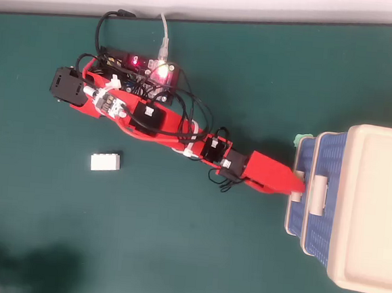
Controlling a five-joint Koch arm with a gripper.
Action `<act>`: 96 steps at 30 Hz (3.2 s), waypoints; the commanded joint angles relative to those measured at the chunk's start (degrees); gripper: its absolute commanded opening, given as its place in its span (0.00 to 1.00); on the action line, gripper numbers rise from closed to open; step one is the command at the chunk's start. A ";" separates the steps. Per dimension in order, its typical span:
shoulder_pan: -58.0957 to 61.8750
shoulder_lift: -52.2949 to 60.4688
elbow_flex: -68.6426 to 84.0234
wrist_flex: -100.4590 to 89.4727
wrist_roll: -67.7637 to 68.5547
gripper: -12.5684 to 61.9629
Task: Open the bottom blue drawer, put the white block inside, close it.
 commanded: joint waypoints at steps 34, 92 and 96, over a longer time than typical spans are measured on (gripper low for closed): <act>6.59 71.46 60.03 15.64 1.76 0.63; 67.50 71.81 48.43 98.79 7.65 0.62; 67.32 69.87 48.25 98.26 7.56 0.59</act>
